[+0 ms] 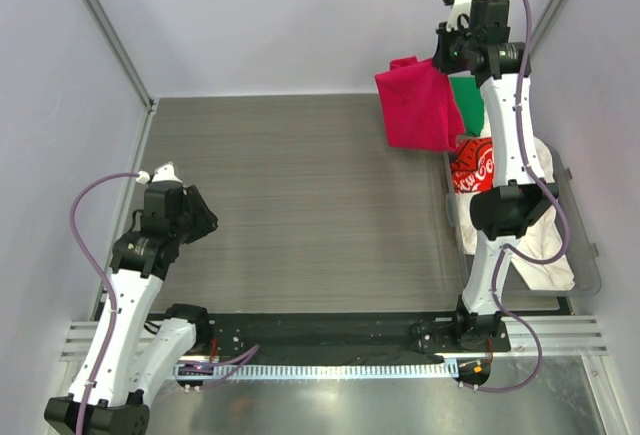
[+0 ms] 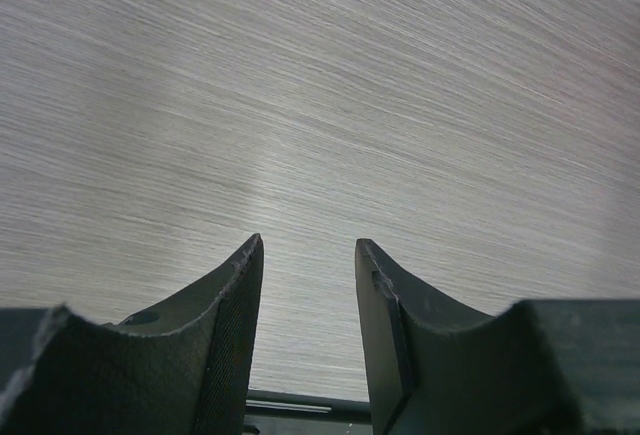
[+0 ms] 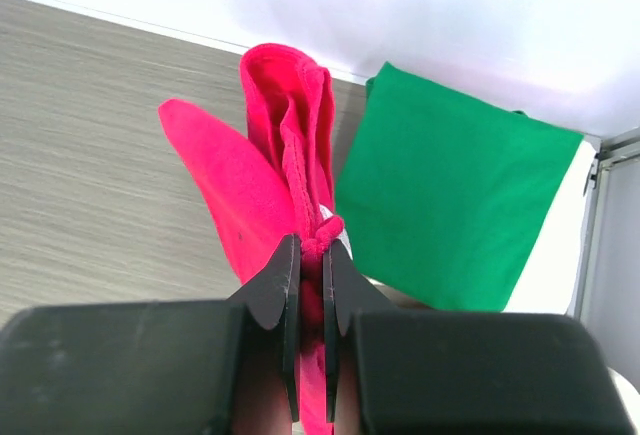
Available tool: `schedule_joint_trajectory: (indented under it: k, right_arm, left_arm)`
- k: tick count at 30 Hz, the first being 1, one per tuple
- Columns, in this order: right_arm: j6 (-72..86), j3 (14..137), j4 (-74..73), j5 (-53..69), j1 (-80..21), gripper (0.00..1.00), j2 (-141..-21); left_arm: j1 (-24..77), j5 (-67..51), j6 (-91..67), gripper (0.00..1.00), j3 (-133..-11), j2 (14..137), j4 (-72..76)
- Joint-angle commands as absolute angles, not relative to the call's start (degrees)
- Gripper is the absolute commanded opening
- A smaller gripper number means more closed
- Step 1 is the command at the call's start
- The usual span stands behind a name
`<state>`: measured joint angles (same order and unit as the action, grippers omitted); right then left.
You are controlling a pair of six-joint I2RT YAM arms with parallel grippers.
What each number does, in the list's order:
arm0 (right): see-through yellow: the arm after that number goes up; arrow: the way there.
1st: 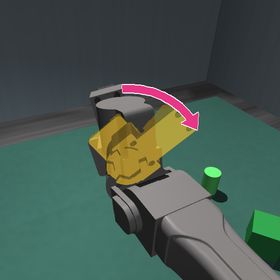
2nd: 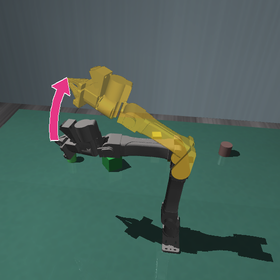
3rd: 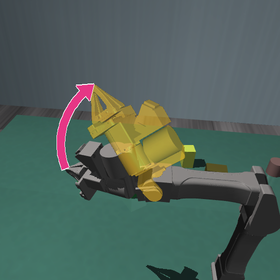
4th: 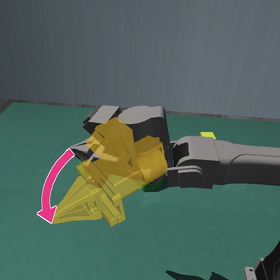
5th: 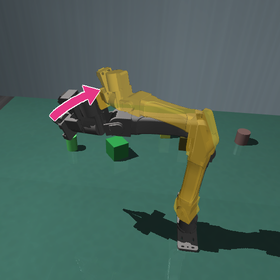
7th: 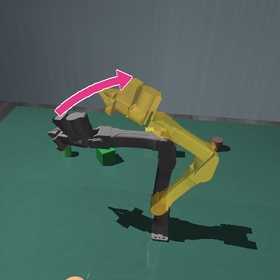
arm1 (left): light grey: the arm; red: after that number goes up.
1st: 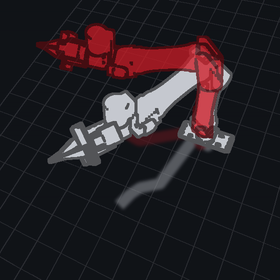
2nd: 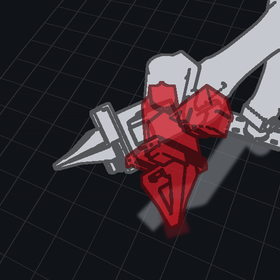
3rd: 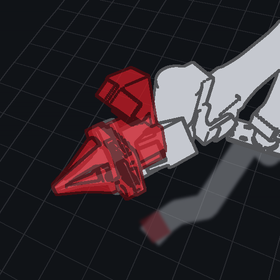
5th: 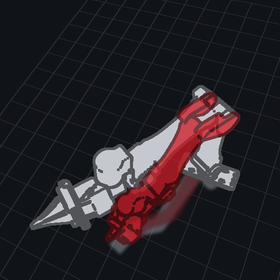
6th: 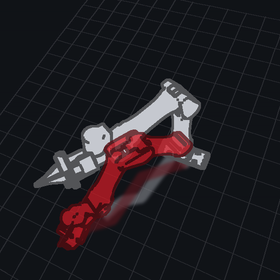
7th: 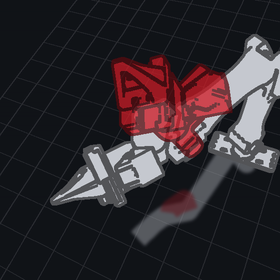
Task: Fold and stack the t-shirts
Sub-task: Neatly place the folded tshirt to the corner
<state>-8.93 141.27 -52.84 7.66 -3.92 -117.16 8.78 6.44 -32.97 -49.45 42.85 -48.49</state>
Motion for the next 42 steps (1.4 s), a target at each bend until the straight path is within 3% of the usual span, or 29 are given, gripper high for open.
schedule_joint_trajectory:
  k: [1,42]
  right_arm:
    - [-9.8,144.6,-48.7,8.4,-3.0,0.01,-116.7]
    - [-13.4,148.3,-22.2,8.0,6.0,0.01,-134.2]
  left_arm:
    - [8.9,7.4,-33.6,0.44,-50.1,42.9,-48.3]
    - [8.9,8.4,-34.4,0.43,-50.9,46.1,-49.8]
